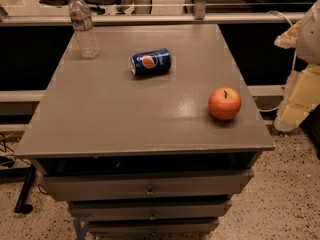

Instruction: Place pepsi can upright

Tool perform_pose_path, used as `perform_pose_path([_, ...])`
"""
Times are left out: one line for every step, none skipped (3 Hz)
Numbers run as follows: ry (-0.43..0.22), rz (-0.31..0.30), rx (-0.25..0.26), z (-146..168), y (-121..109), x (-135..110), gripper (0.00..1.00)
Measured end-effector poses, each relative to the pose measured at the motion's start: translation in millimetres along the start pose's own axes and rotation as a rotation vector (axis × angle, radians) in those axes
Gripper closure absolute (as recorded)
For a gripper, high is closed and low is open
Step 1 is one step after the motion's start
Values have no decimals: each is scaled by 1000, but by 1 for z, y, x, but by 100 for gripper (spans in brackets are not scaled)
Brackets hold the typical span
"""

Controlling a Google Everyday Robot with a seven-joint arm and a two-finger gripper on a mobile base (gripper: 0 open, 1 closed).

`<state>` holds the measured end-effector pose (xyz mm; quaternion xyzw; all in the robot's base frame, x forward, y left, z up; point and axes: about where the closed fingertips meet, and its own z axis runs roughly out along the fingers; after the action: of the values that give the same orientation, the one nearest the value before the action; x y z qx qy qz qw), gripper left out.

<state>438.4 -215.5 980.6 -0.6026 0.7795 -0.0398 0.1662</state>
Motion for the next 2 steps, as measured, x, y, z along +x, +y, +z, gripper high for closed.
perform_pose_path([0,0,0,0,0,0,0])
perform_pose_path([-25,-7,16,-2,-5,-6,0])
